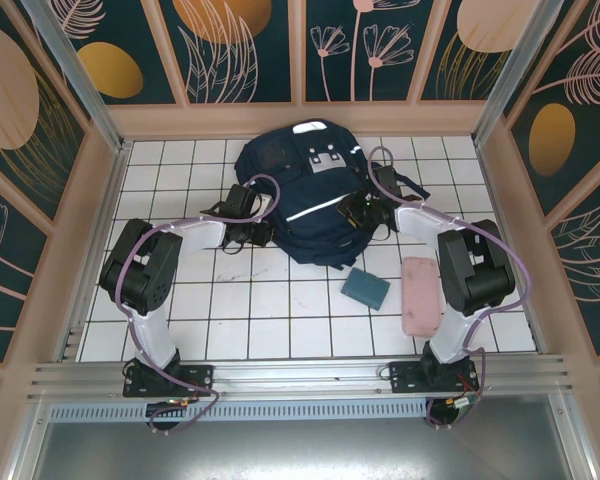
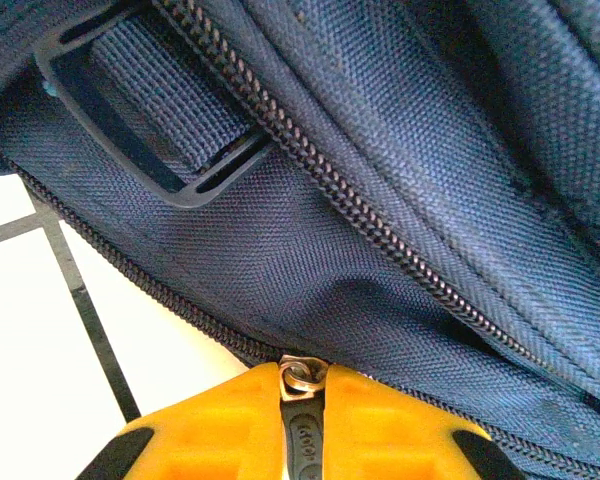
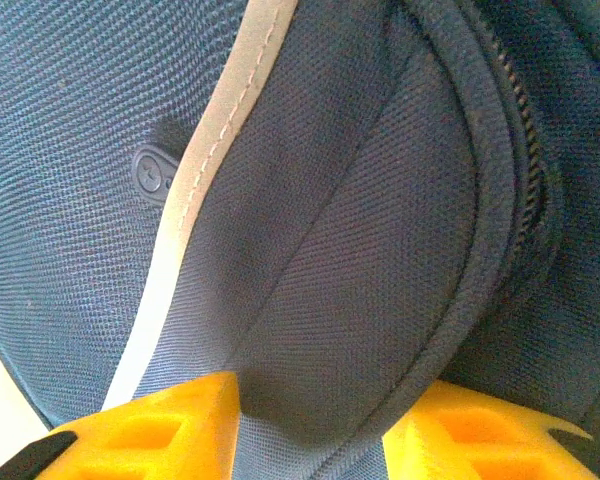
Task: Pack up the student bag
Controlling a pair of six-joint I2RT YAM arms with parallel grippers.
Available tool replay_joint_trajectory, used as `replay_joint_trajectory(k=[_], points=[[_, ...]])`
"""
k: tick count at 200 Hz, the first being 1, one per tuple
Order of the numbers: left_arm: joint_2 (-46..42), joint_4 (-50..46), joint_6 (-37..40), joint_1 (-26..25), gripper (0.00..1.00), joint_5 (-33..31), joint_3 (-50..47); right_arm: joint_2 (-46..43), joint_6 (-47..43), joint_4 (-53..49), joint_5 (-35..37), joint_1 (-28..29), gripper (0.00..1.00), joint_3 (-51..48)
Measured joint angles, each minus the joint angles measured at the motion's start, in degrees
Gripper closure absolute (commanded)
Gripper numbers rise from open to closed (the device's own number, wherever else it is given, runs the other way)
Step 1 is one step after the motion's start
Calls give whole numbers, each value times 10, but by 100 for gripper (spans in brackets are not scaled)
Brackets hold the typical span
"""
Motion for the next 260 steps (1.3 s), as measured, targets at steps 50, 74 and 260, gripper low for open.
replay_joint_trajectory(k=[50,74,260], points=[[0,-3,-4,0,78,-6,-5,3,0,3,0,0,58,0],[0,0,-8,-1,84,-4,-11,3,0,3,0,0,59,0],[-142,19,-76,-76,100,57,-119,53,15,62,0,4,61,20]])
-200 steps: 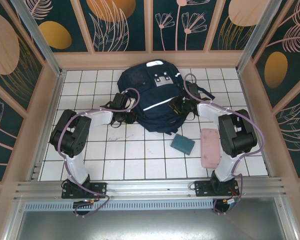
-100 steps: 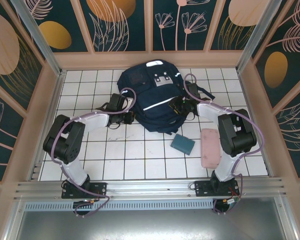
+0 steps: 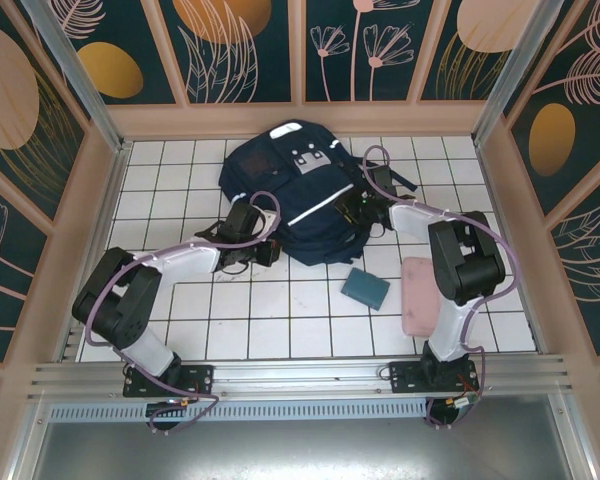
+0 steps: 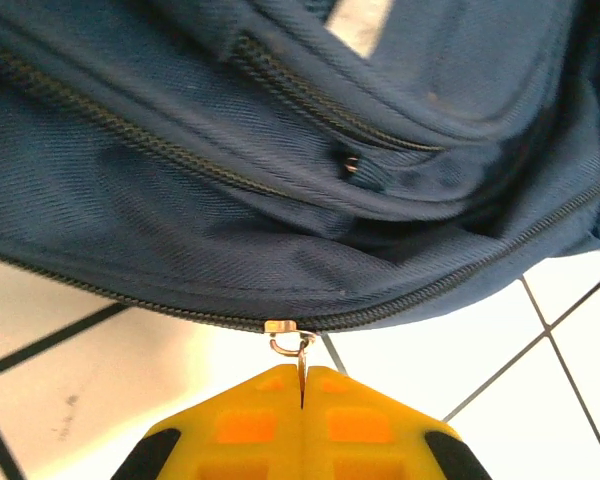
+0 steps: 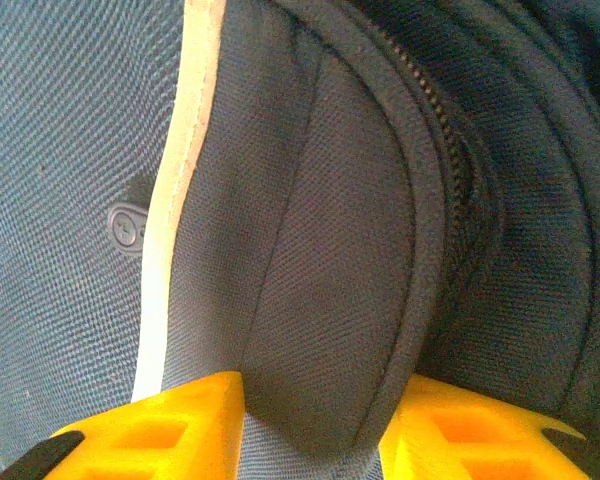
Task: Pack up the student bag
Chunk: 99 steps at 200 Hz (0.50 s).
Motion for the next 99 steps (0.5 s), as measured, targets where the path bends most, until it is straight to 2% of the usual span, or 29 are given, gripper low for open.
replay_joint_trajectory(k=[68,74,83,99], points=[[25,36,-52,-68,98,31,12,20,19,54,-5,27,60,12],[33,39,-54,-72,93,35,17,20,19,56,-7,28,59,12],[42,41,-58,-75,78,37,23,19,18,58,-8,28,57,12],[46,46,-64,-78,62,45,24,14,13,57,-10,28,53,9]])
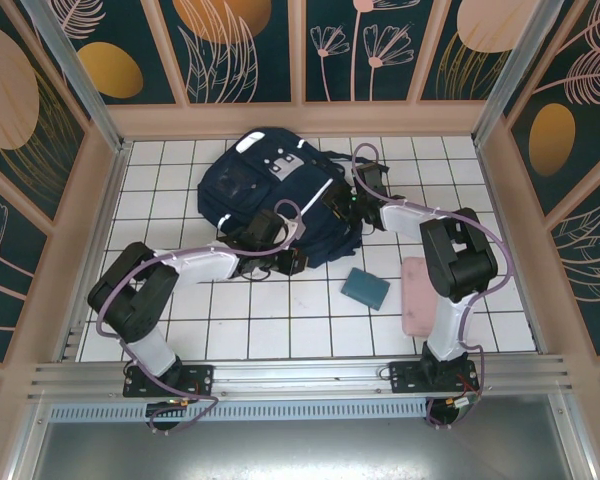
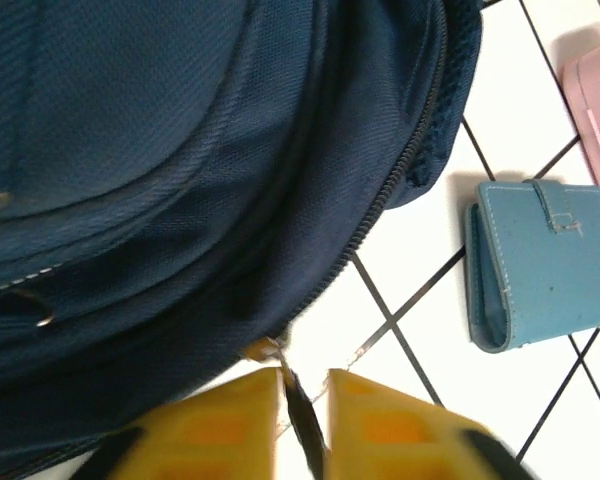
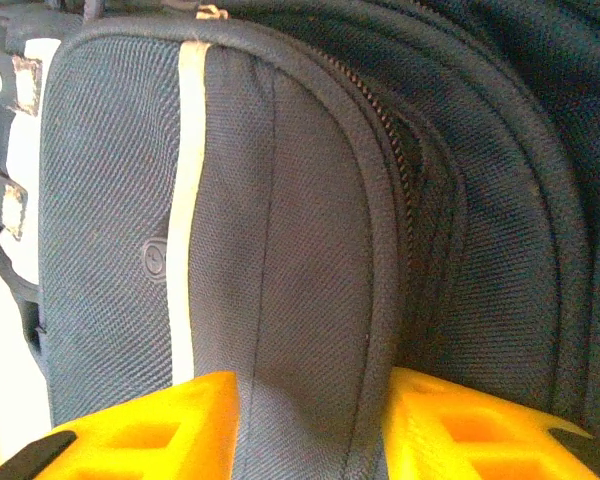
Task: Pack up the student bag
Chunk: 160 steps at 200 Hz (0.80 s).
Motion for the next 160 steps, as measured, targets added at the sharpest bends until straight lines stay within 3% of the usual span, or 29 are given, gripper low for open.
replay_joint_trajectory(k=[28,51,72,102,160], points=[[-16,1,-21,-1,38,-3,0,-42,-29,-27,5,0,48,-17],[-43,-9,-47,20,35,-19,0,-93,-70,-69,30,1,48,-27],[-72,-11,-84,74,31,-41,-10,-134,-119,-111,63,16,48,-31],[-117,-17,-140,131,22,-97,-45,-161,-184,-167,117,97,50,-33],[-154,-53,-246,166,18,-204,-87,-106,-196,-232,213,278,55,-28]])
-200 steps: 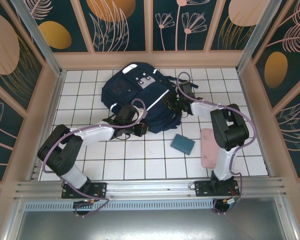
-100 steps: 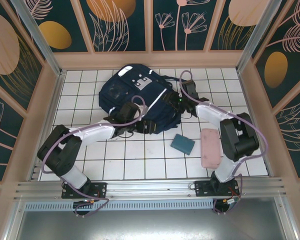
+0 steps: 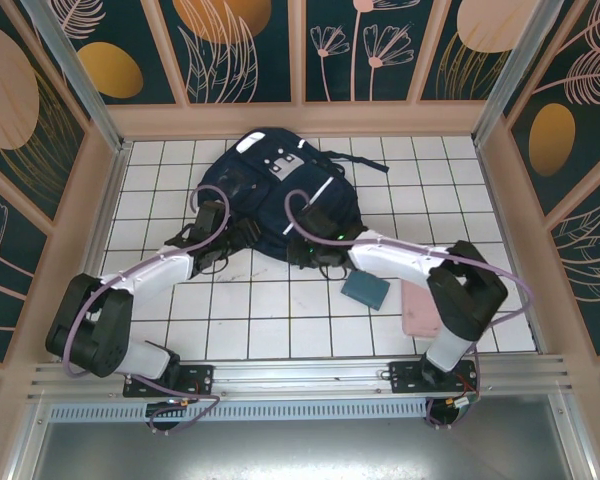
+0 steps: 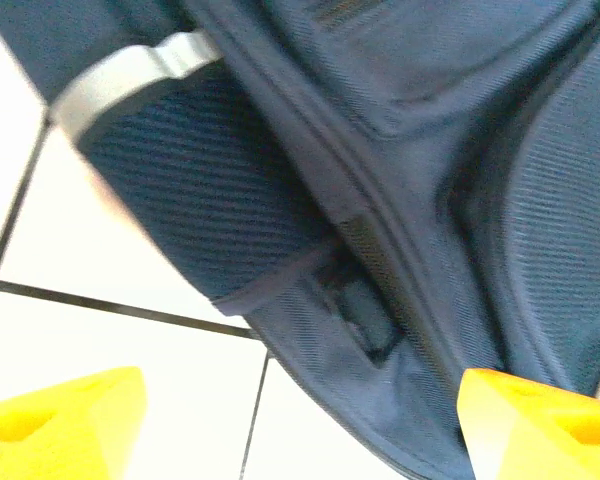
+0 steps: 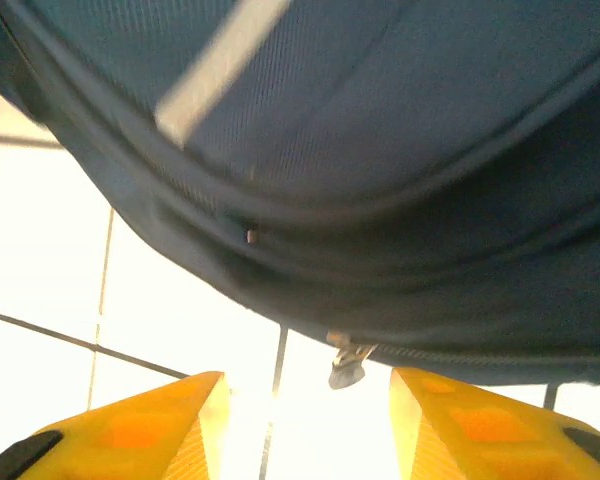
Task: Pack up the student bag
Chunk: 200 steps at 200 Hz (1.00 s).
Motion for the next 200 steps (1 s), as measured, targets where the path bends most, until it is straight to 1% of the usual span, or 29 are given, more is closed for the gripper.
replay_joint_trajectory(k=[17,32,53,72,92,117,134,153,163,178,200], points=[[-5,-6,-11,0,17,-12,-3,27,12,-20,33,27,56,6],[-9,-6,-17,0,17,-19,-5,38,22,-31,49,37,57,6],[-11,-6,-23,0,16,-23,-6,44,33,-34,59,37,60,6],[-11,-6,-31,0,12,-23,-7,53,36,-32,63,37,62,12],[-13,-6,-43,0,11,-25,-9,68,43,-27,67,35,65,21],[-16,-6,-53,0,10,-24,-14,77,52,-26,76,32,71,25],[-16,-6,-58,0,9,-22,-14,77,59,-26,87,31,79,25],[-20,-10,-68,0,9,-25,-15,77,62,-31,100,31,83,25],[-30,-14,-72,0,6,-30,-17,77,59,-34,107,31,85,25],[-47,-21,-79,0,6,-38,-22,76,54,-34,116,31,91,24],[-57,-20,-83,0,6,-39,-22,73,33,-31,121,29,96,18]])
